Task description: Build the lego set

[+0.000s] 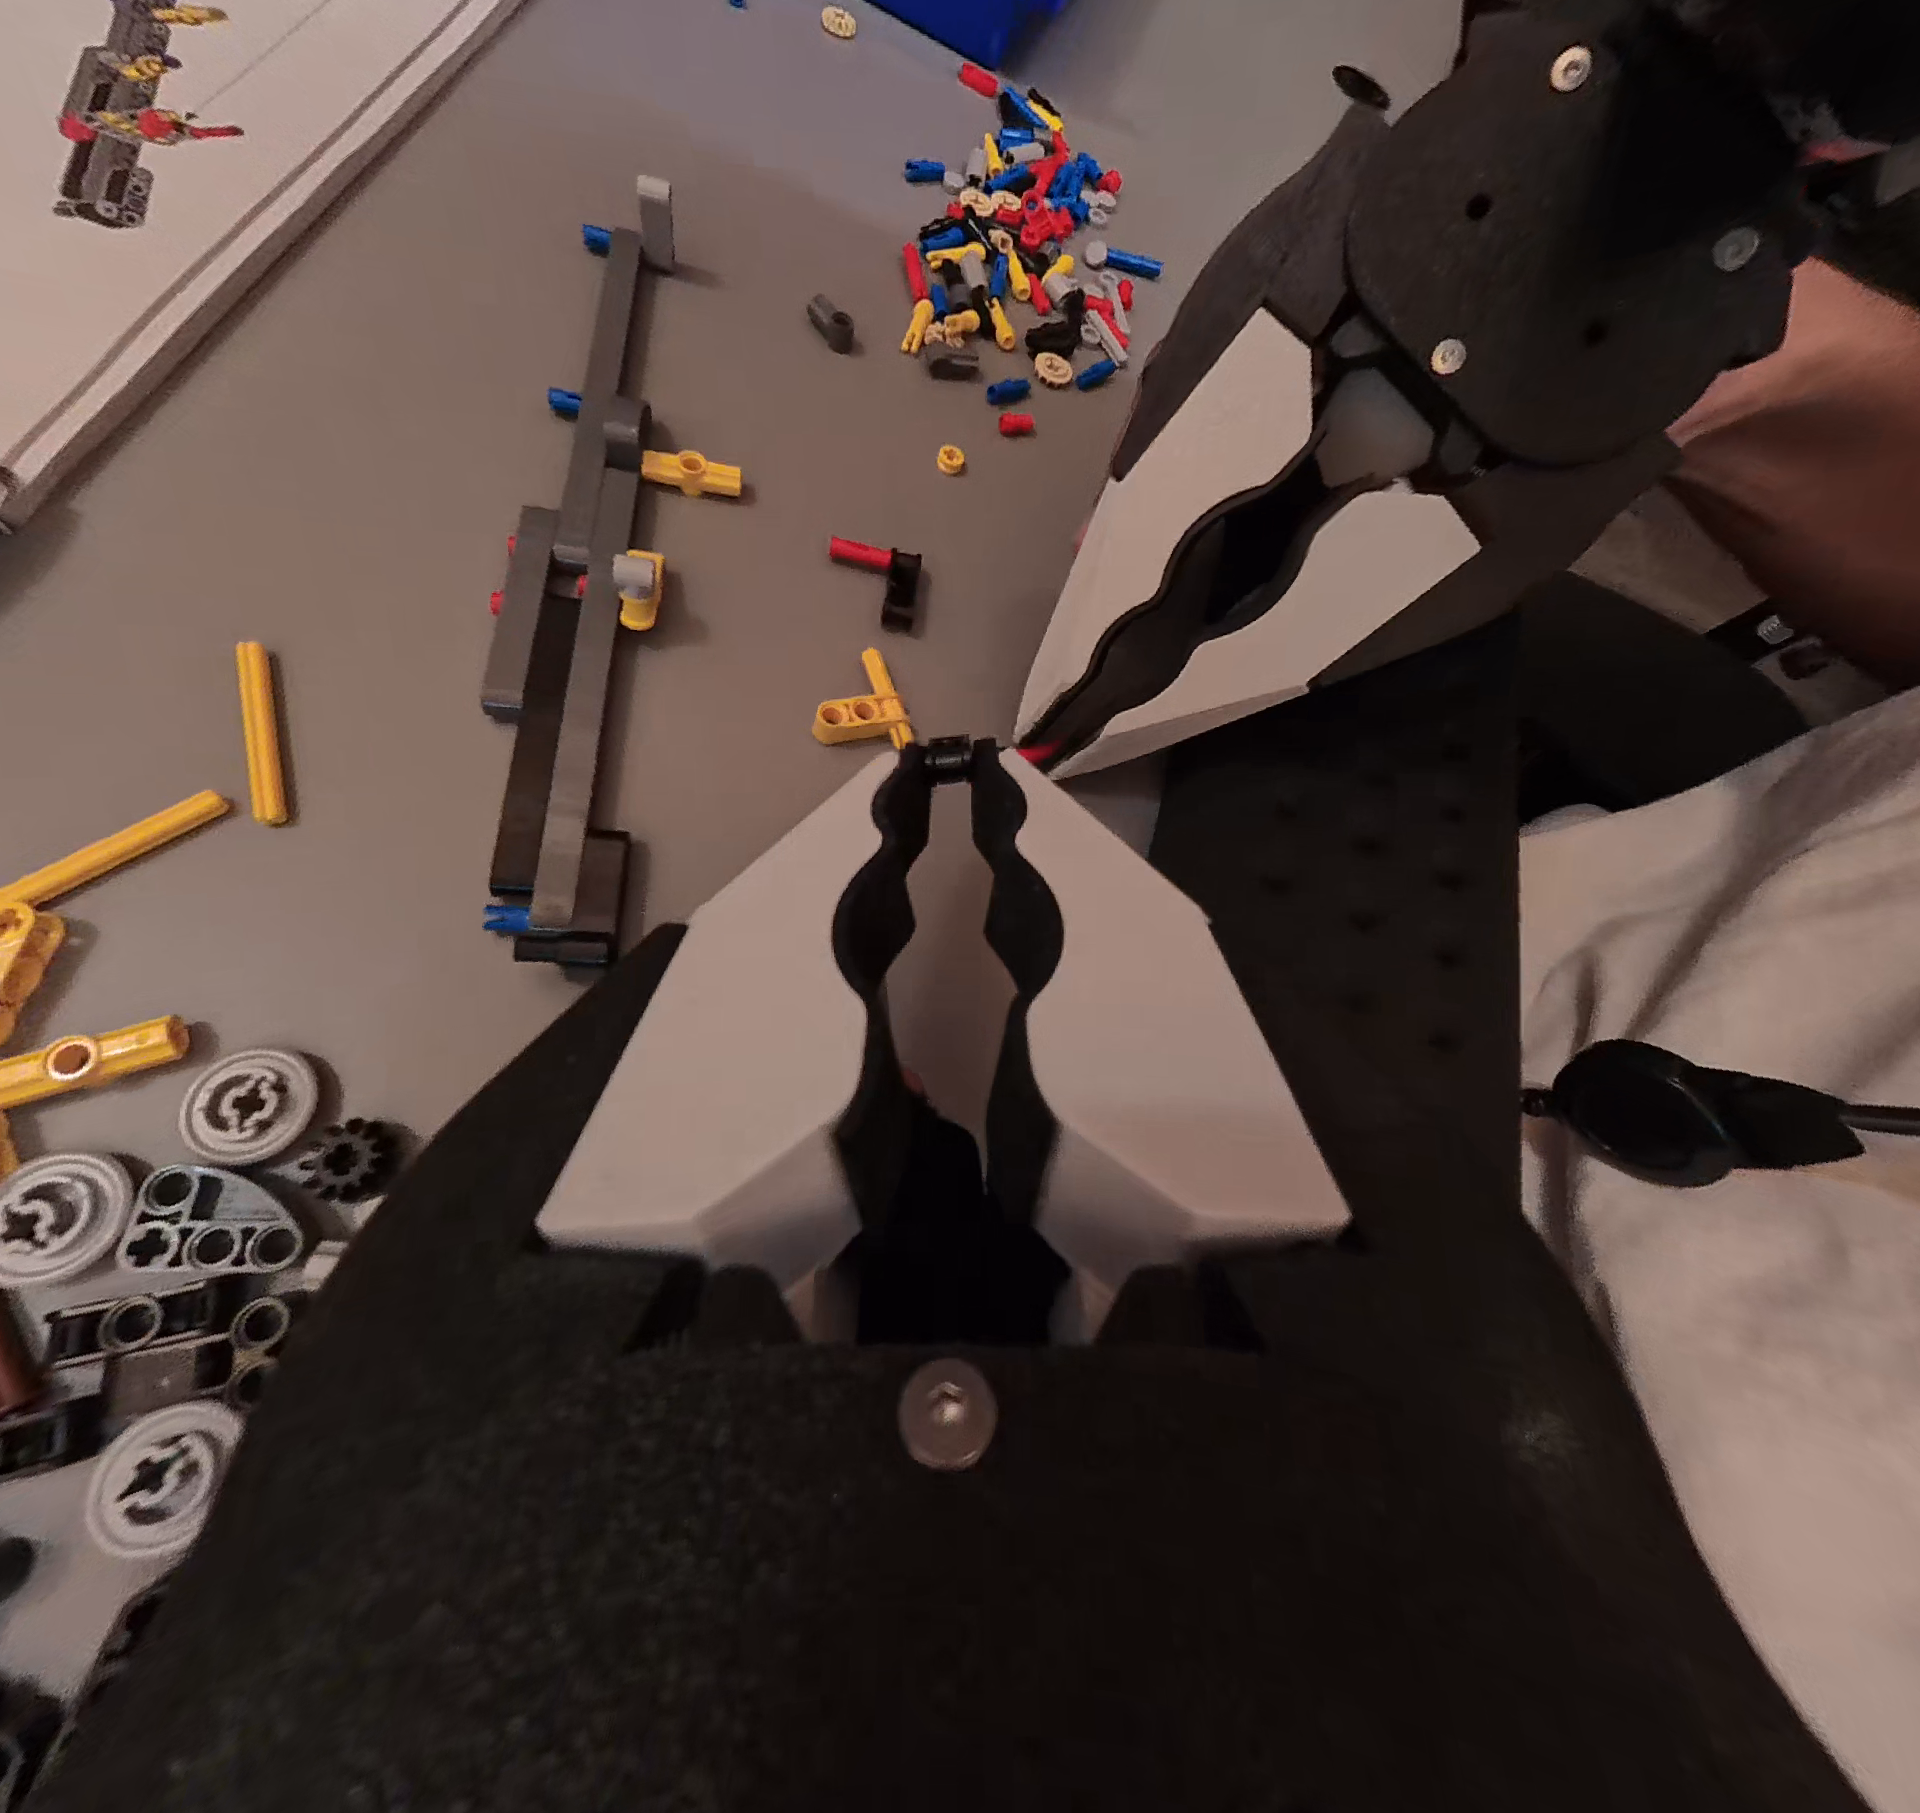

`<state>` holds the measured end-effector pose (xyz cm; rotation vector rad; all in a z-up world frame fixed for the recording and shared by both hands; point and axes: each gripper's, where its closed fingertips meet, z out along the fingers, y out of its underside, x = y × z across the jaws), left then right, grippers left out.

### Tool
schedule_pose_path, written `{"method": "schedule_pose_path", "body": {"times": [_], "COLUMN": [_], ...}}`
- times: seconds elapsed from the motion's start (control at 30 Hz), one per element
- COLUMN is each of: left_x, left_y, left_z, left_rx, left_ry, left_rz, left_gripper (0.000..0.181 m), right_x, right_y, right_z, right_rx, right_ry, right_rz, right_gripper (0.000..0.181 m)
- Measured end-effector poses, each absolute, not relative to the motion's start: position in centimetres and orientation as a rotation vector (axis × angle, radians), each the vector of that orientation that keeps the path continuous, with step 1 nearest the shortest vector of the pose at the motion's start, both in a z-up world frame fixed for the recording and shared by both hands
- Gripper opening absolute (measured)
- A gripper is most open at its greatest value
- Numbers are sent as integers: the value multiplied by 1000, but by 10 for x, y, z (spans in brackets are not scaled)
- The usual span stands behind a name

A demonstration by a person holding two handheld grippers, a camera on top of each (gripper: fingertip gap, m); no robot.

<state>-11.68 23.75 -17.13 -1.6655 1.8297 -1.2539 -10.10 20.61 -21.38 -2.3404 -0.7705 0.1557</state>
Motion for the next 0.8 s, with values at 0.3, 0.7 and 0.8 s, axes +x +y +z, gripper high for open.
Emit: {"method": "schedule_pose_path", "body": {"times": [0.3, 0.7, 0.8], "left_x": [-115, -112, -111], "left_y": [236, 236, 238], "left_z": [-177, -167, -149], "left_rx": [-1601, -1494, -1352], "left_ry": [1850, 1783, 1709], "left_rz": [-1263, -1308, -1306], "left_gripper": [7, 6, 6], "right_x": [-104, -96, -98], "right_y": [212, 219, 229], "right_z": [-214, -203, -171], "right_rx": [-2357, -2306, -2172], "right_ry": [-741, -594, -326], "right_rz": [154, 177, 424], "right_gripper": [9, 4, 3]}}
